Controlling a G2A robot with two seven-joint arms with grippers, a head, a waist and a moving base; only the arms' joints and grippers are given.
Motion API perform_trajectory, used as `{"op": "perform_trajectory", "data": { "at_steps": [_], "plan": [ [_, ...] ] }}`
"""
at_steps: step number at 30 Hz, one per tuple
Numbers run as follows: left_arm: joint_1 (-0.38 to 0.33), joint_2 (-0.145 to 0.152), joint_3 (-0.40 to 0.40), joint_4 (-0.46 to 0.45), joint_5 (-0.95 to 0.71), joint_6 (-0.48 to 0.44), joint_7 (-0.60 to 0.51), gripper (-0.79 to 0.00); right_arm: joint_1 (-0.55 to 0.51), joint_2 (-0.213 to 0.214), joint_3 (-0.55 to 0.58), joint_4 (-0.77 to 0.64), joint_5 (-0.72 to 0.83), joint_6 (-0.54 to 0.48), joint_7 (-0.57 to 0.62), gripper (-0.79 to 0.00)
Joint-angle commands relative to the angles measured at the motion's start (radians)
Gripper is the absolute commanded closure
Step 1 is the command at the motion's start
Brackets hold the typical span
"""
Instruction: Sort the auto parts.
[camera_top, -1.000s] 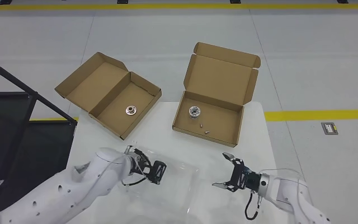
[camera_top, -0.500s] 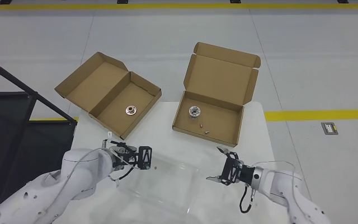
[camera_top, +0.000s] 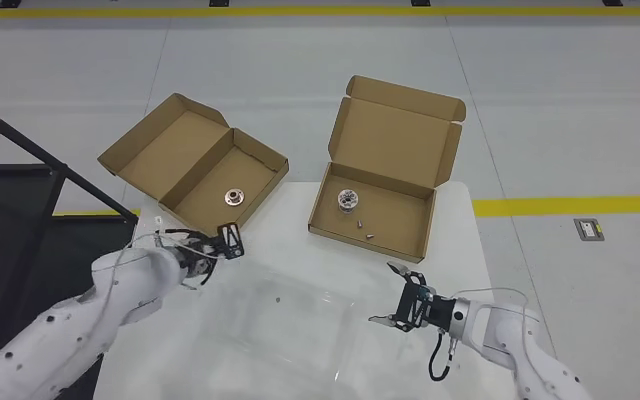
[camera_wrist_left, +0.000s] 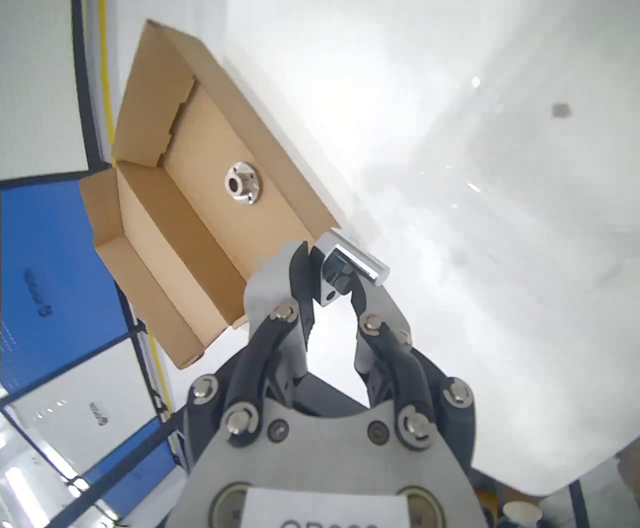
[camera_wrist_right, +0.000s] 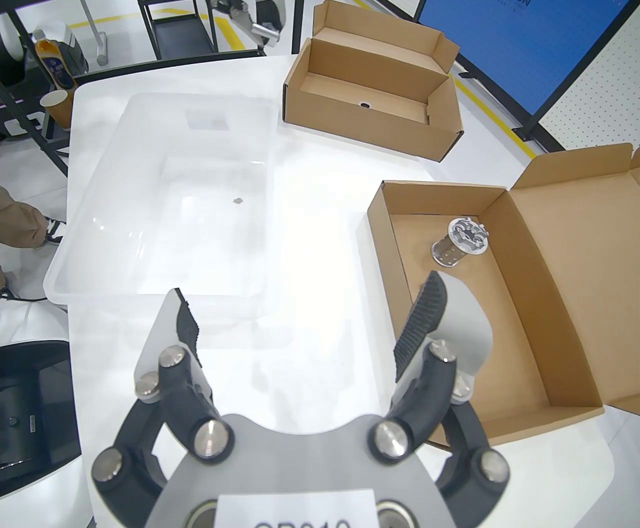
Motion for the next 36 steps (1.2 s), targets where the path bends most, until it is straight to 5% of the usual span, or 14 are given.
{"op": "perform_trajectory", "data": {
  "at_steps": [1, 8, 12, 25, 36],
  "plan": [
    [0.001, -0.008, -0.015, 0.069, 0.021, 0.065, 0.048, 0.0, 0.0, 0.0, 0.0, 0.0, 0.0, 0.0, 0.0, -0.785],
    [-0.017, -0.051, -0.06, 0.298, -0.087, 0.154, 0.243, 0.0, 0.0, 0.0, 0.0, 0.0, 0.0, 0.0, 0.0, -0.785],
    [-0.051, -0.087, -0.057, 0.399, -0.178, 0.075, 0.335, 0.0, 0.0, 0.0, 0.0, 0.0, 0.0, 0.0, 0.0, -0.785],
    [-0.03, -0.099, -0.078, 0.433, -0.185, 0.092, 0.347, 0.0, 0.0, 0.0, 0.0, 0.0, 0.0, 0.0, 0.0, -0.785],
    [-0.159, -0.221, 0.008, 0.653, -0.172, -0.052, 0.353, 0.0, 0.0, 0.0, 0.0, 0.0, 0.0, 0.0, 0.0, -0.785]
  ]
}}
